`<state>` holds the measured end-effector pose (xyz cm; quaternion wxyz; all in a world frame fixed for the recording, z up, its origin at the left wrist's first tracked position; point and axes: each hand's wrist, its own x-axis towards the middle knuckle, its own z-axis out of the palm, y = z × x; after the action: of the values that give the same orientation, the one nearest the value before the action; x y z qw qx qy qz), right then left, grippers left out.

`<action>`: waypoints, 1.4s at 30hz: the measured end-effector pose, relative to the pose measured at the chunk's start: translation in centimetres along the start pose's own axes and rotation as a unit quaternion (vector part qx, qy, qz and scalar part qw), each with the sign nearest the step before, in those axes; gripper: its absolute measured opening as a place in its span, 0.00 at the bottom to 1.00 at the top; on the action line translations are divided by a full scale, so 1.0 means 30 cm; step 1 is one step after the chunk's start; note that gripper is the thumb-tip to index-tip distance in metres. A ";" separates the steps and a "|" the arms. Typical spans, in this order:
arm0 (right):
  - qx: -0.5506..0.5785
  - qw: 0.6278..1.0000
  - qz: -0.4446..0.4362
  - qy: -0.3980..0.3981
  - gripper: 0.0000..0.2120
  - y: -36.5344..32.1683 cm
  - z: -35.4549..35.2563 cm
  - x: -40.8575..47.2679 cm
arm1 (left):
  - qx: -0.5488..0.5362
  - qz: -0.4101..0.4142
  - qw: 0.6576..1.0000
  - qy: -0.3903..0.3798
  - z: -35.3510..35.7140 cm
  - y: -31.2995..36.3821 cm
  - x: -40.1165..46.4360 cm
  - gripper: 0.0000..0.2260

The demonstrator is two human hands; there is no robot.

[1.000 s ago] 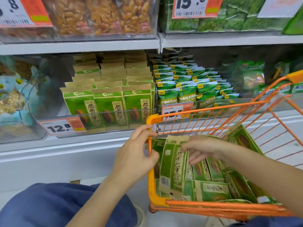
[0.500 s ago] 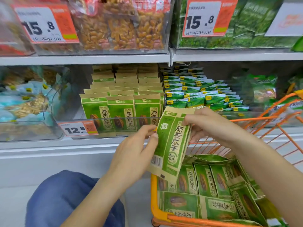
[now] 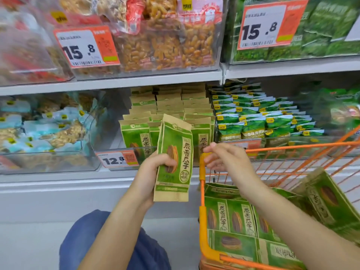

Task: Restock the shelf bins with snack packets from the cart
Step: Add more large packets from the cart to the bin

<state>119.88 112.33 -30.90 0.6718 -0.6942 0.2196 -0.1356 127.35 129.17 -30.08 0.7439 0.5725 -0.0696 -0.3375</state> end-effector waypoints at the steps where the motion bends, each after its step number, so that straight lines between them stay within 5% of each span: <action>1: -0.012 1.000 -0.012 0.015 0.13 0.030 0.028 0.001 | -0.004 0.000 1.000 0.011 -0.014 0.005 0.005 0.23; 6: -0.020 0.998 -0.056 0.035 0.14 0.091 0.102 0.000 | -0.002 0.061 0.997 0.053 -0.096 0.039 0.011 0.14; 13: -0.063 0.995 -0.078 0.023 0.15 0.104 0.157 0.010 | 0.018 0.314 0.944 0.096 -0.297 0.224 0.093 0.16; 18: -0.120 0.987 -0.106 -0.001 0.15 0.086 0.159 -0.002 | 0.133 0.294 0.943 0.077 -0.314 0.214 0.174 0.13; 22: -0.168 0.974 -0.151 -0.006 0.10 0.018 0.164 0.022 | 0.300 0.255 0.902 0.176 -0.374 0.162 0.199 0.15; 24: -0.211 0.954 -0.213 0.010 0.07 -0.043 0.181 0.051 | 0.312 0.247 0.901 0.172 -0.391 0.154 0.195 0.16; 29: -0.350 0.871 -0.340 -0.048 0.24 -0.236 0.304 0.153 | 0.352 0.327 0.865 0.146 -0.385 0.217 0.159 0.13; 35: -0.426 0.834 -0.350 -0.014 0.08 -0.267 0.388 0.256 | 0.500 0.339 0.776 0.184 -0.405 0.277 0.214 0.06; 42: -0.569 0.736 -0.364 -0.053 0.09 -0.183 0.413 0.252 | 0.462 0.247 0.826 0.208 -0.427 0.141 0.249 0.10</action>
<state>133.11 119.48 -27.02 0.0618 -0.9801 -0.0494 -0.1820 141.11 135.64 -32.69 0.4475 0.8698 -0.1998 0.0565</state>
